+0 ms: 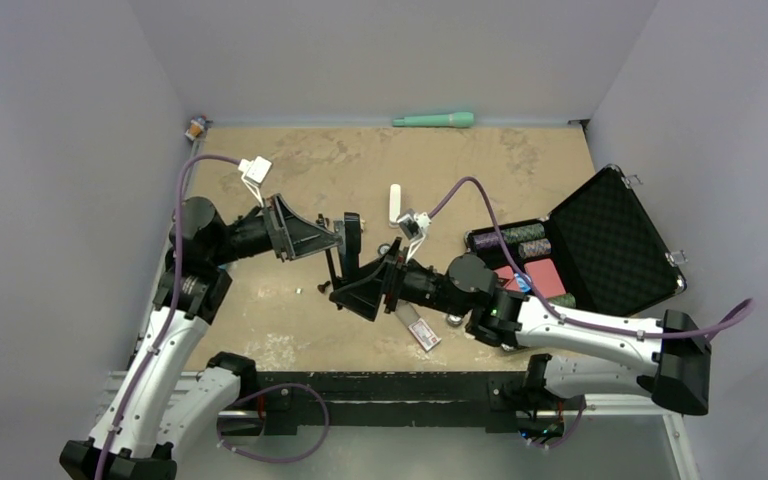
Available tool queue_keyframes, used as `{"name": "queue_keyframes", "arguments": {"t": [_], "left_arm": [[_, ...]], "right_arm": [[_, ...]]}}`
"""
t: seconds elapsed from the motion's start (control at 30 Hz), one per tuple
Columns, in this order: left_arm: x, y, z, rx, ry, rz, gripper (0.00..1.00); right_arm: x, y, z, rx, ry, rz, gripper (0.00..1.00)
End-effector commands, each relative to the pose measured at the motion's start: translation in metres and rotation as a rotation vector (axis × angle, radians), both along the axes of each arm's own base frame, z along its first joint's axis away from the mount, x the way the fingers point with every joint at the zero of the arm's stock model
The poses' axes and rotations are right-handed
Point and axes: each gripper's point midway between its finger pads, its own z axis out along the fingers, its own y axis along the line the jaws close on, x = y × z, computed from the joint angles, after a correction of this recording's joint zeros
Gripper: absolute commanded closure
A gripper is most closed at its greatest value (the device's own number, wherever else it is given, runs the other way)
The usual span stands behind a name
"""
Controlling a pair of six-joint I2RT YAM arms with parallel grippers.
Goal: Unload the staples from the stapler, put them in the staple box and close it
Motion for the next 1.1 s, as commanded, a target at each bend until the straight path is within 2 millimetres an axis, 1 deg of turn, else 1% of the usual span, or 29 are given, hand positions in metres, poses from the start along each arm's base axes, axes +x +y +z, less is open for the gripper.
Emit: {"name": "queue_keyframes", "arguments": {"t": [0.0,0.07,0.13,0.17,0.2,0.27,0.3,0.33,0.43,0.47,0.5,0.57,0.6,0.67,0.7,0.73,0.8,0.87,0.97,1.07], "left_arm": [[-0.011,0.000,0.022,-0.041,-0.086,-0.025,1.00],[-0.011,0.001,0.021,-0.036,-0.086,-0.018,1.00],[-0.012,0.002,0.021,-0.034,-0.096,-0.012,1.00],[-0.012,0.002,0.022,-0.034,-0.104,-0.010,1.00],[-0.013,0.002,0.020,-0.029,-0.096,-0.010,1.00],[-0.015,0.003,0.016,-0.017,-0.082,-0.007,1.00],[-0.015,0.004,0.015,-0.011,-0.085,-0.001,1.00],[-0.015,0.005,0.014,-0.002,-0.086,0.009,1.00],[-0.013,0.009,0.004,0.051,-0.065,0.054,1.00],[-0.012,0.011,0.004,0.064,-0.076,0.069,0.92],[-0.012,0.013,-0.002,0.090,-0.061,0.087,0.80],[-0.011,0.022,-0.011,0.160,-0.056,0.142,0.46],[-0.011,0.028,-0.015,0.207,-0.060,0.180,0.30],[-0.008,0.042,-0.025,0.300,-0.062,0.263,0.10],[-0.008,0.050,-0.030,0.342,-0.062,0.301,0.04],[-0.006,0.058,-0.036,0.387,-0.059,0.340,0.00],[-0.005,0.073,-0.047,0.475,-0.057,0.399,0.00],[-0.003,0.090,-0.061,0.576,-0.047,0.459,0.00],[0.002,0.114,-0.086,0.720,-0.031,0.537,0.00],[0.005,0.129,-0.107,0.811,-0.024,0.567,0.00]], "right_arm": [[-0.009,0.008,0.033,0.076,-0.065,0.055,0.24],[-0.013,0.013,0.033,0.073,-0.069,0.076,0.28],[-0.015,0.017,0.034,0.071,-0.070,0.088,0.35],[-0.015,0.018,0.033,0.068,-0.067,0.088,0.40],[-0.015,0.019,0.033,0.070,-0.065,0.088,0.48],[-0.014,0.018,0.032,0.070,-0.058,0.082,0.80],[-0.013,0.018,0.032,0.072,-0.054,0.075,0.93],[-0.013,0.017,0.031,0.071,-0.049,0.071,1.00],[-0.009,0.012,0.028,0.067,-0.025,0.038,1.00],[-0.007,0.010,0.027,0.061,-0.017,0.025,1.00],[-0.006,0.009,0.024,0.052,-0.008,0.014,1.00],[-0.004,0.005,0.019,0.028,0.014,-0.006,1.00],[-0.002,0.003,0.015,0.009,0.026,-0.022,1.00],[0.004,-0.002,0.006,-0.040,0.053,-0.061,1.00],[0.004,-0.003,0.004,-0.060,0.067,-0.065,1.00],[0.007,-0.006,0.000,-0.083,0.081,-0.090,1.00],[0.013,-0.011,-0.008,-0.126,0.099,-0.134,1.00],[0.020,-0.016,-0.014,-0.174,0.114,-0.177,1.00],[0.035,-0.024,-0.030,-0.265,0.138,-0.256,1.00],[0.052,-0.034,-0.050,-0.363,0.155,-0.317,1.00]]}}
